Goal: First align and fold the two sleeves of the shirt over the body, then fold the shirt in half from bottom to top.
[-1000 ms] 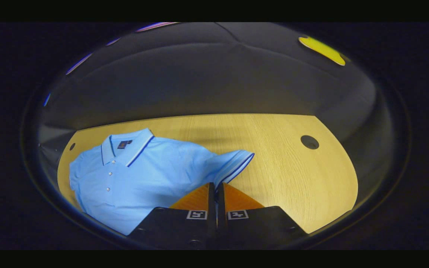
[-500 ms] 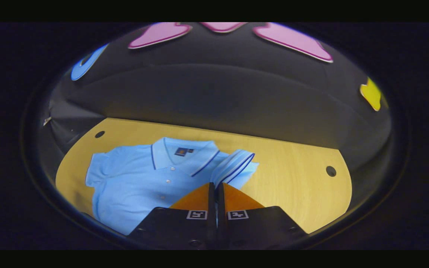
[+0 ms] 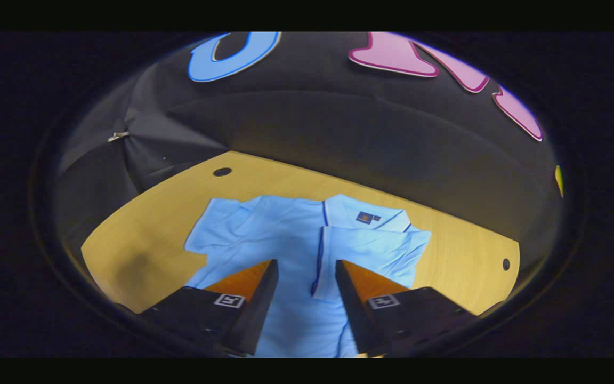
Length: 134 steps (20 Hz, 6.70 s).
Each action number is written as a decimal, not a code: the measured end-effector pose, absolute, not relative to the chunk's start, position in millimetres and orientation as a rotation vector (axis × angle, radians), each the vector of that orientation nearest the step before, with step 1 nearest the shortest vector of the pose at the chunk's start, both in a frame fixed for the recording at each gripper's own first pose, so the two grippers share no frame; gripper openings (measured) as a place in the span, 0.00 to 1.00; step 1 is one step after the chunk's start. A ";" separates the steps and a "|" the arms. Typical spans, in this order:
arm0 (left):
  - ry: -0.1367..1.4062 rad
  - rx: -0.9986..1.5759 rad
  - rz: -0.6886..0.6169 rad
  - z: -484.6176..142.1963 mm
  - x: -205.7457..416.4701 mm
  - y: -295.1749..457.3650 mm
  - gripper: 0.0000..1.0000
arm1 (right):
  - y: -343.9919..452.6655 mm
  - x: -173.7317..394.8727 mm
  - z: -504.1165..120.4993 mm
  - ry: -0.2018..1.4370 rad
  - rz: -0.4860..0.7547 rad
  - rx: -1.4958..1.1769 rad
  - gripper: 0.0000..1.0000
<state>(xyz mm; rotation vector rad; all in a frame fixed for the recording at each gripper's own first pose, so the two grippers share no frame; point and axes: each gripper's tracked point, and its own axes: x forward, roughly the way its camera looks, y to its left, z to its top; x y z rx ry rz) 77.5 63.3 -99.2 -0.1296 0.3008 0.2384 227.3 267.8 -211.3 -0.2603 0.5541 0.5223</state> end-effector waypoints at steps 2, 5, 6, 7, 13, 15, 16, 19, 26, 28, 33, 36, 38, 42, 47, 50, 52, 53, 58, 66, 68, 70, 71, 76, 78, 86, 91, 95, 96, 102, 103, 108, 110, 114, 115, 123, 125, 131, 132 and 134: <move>0.297 -0.114 0.210 -107.3 98.6 66.4 0.98 | 254.4 205.7 -210.2 0.559 0.524 -0.244 0.91; 0.295 -0.121 0.176 -121.7 143.5 73.1 0.98 | 207.6 183.8 -201.6 0.542 0.470 -0.239 0.98; 0.297 -0.132 0.165 -127.5 160.4 74.9 0.98 | 189.5 177.5 -198.9 0.535 0.447 -0.228 0.98; 0.310 -0.138 0.156 -136.5 177.3 77.1 0.98 | 171.8 169.6 -195.4 0.537 0.426 -0.219 0.98; 0.416 -0.142 0.174 -210.8 283.6 100.9 0.97 | 87.6 118.1 -198.4 0.561 0.301 -0.129 0.97; 0.471 -0.161 0.209 -239.0 309.0 110.6 0.97 | 72.2 105.8 -201.5 0.550 0.278 -0.087 0.98; 0.489 -0.161 0.221 -250.0 316.9 112.2 0.98 | 64.3 101.4 -207.7 0.558 0.265 -0.069 0.98; 0.542 -0.100 0.238 -271.9 332.8 118.3 0.95 | 50.8 91.3 -224.3 0.591 0.245 -0.047 0.95; 0.584 -0.066 0.187 -286.0 341.8 107.8 0.74 | 35.8 102.5 -218.0 0.546 0.217 0.017 0.98; 0.579 -0.049 0.144 -286.3 346.2 100.8 0.46 | 33.4 103.0 -220.8 0.553 0.210 0.028 0.95; 0.575 -0.035 0.127 -281.4 348.8 95.6 0.07 | 28.2 98.2 -227.3 0.569 0.207 0.033 0.99; 0.575 -0.009 0.145 -276.5 347.9 95.6 0.07 | 22.7 94.3 -225.9 0.573 0.201 0.035 0.99; 0.542 0.003 0.138 -261.7 351.5 86.9 0.06 | 19.6 92.9 -224.9 0.565 0.196 0.030 0.99; 0.487 -0.015 0.049 -227.2 358.4 43.4 0.06 | 16.6 84.9 -225.6 0.568 0.189 0.036 0.99; 0.450 -0.034 -0.129 -196.9 347.6 -46.1 0.06 | 18.1 67.8 -229.9 0.587 0.187 0.048 0.99; 0.442 -0.105 -0.222 -186.9 330.1 -91.6 0.13 | 18.5 58.3 -228.3 0.582 0.186 0.046 0.99; 0.420 -0.142 -0.271 -175.4 317.0 -106.3 0.49 | 18.9 52.1 -226.5 0.577 0.181 0.049 0.99; 0.411 -0.147 -0.272 -168.6 308.0 -104.9 0.67 | 19.1 47.5 -226.3 0.576 0.178 0.051 0.99; 0.399 -0.071 -0.245 -159.1 222.1 -75.5 0.97 | 33.1 5.0 -227.9 0.605 0.189 0.088 0.99; 0.548 0.027 -0.160 -220.6 25.1 -21.6 0.97 | 63.3 -73.8 -269.4 0.728 0.213 0.104 0.99; 0.611 0.013 -0.148 -251.5 -7.2 -21.6 0.97 | 68.3 -84.8 -285.2 0.758 0.206 0.109 0.99; 0.657 0.026 -0.141 -275.3 -23.2 -21.7 0.98 | 74.4 -88.9 -298.2 0.783 0.199 0.129 0.99; 0.679 0.035 -0.137 -285.8 -28.9 -21.8 0.98 | 79.1 -89.1 -303.7 0.789 0.199 0.136 0.99; 0.749 0.066 -0.127 -320.4 -39.8 -27.0 0.98 | 85.7 -88.5 -324.6 0.819 0.203 0.068 0.99; 0.773 0.076 -0.115 -331.0 -41.4 -26.8 0.98 | 84.4 -87.3 -326.0 0.794 0.209 0.016 0.99; 0.788 0.105 -0.151 -330.1 -38.9 -41.9 0.72 | 93.5 -85.0 -333.7 0.840 0.265 -0.100 0.73; 0.800 0.077 -0.159 -329.4 -34.4 -55.9 0.19 | 100.6 -83.6 -333.2 0.906 0.280 -0.006 0.20; 0.825 0.045 -0.174 -327.4 -33.0 -57.4 0.07 | 98.8 -83.8 -331.2 0.954 0.299 0.114 0.01; 0.838 0.041 -0.188 -326.3 -33.6 -56.6 0.07 | 97.4 -83.7 -331.2 0.961 0.297 0.114 0.01; 0.750 0.013 -0.232 -252.1 -1.9 -65.4 0.02 | 98.9 -51.9 -277.0 0.847 0.331 0.012 0.06; 0.729 0.020 -0.236 -237.8 9.0 -65.4 0.06 | 97.6 -39.1 -262.5 0.820 0.326 0.016 0.06; 0.637 -0.058 -0.230 -170.7 75.5 -61.1 0.06 | 105.5 45.5 -184.2 0.675 0.341 0.061 0.11; 0.591 -0.086 -0.219 -146.9 109.0 -57.5 0.06 | 112.2 83.6 -156.5 0.617 0.356 0.063 0.06; 0.523 -0.081 -0.181 -110.4 184.1 -52.3 0.06 | 129.4 151.8 -116.1 0.534 0.372 0.067 0.12; 0.507 -0.073 -0.176 -102.7 202.2 -51.3 0.06 | 133.3 168.9 -106.8 0.516 0.373 0.073 0.12; 0.440 0.002 -0.172 -79.2 345.5 -42.4 0.06 | 138.1 308.6 -86.9 0.444 0.319 0.095 0.00; 0.428 0.011 -0.174 -85.1 379.5 -41.8 0.06 | 139.7 342.6 -91.3 0.435 0.306 0.080 0.06; 0.371 0.032 -0.148 -135.1 470.6 -36.3 0.06 | 147.8 416.4 -140.8 0.425 0.264 0.025 0.06; 0.368 0.029 -0.136 -146.2 479.2 -35.3 0.06 | 149.1 425.7 -152.6 0.427 0.259 0.016 0.06; 0.379 0.015 -0.124 -171.1 489.9 -34.0 0.06 | 148.6 432.1 -177.1 0.452 0.241 0.000 0.06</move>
